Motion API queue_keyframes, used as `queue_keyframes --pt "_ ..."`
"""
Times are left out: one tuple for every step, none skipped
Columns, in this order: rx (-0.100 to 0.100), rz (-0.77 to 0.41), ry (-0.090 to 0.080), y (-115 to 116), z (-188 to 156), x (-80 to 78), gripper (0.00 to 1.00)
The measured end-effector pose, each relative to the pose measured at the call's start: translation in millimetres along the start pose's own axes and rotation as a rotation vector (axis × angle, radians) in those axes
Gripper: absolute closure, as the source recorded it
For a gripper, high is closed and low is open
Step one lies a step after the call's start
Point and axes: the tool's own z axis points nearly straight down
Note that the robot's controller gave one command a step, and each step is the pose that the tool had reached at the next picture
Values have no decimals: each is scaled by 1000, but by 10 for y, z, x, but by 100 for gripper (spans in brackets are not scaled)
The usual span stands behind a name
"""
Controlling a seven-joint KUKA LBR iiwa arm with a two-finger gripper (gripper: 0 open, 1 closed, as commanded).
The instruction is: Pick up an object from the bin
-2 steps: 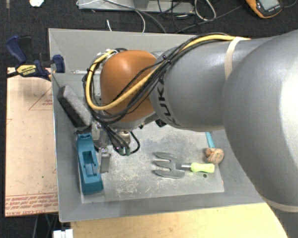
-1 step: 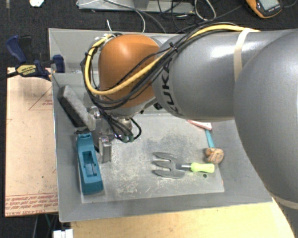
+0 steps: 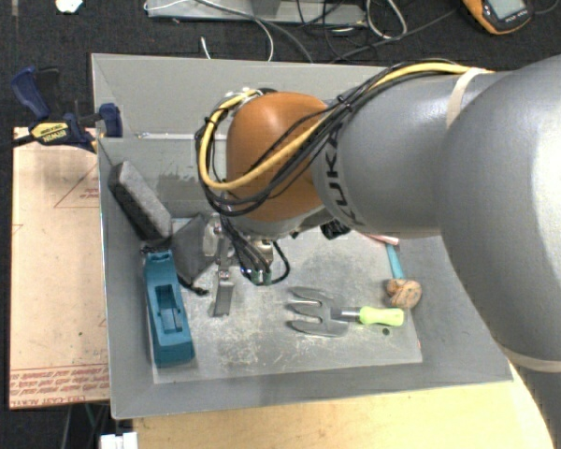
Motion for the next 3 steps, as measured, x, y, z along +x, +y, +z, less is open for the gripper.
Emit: queue_keyframes --pt "-3 -72 -9 -141 294 -41 0" --pt "-4 47 -5 -812 452 -215 0" --pt "-8 8 -9 -680 752 -430 0"
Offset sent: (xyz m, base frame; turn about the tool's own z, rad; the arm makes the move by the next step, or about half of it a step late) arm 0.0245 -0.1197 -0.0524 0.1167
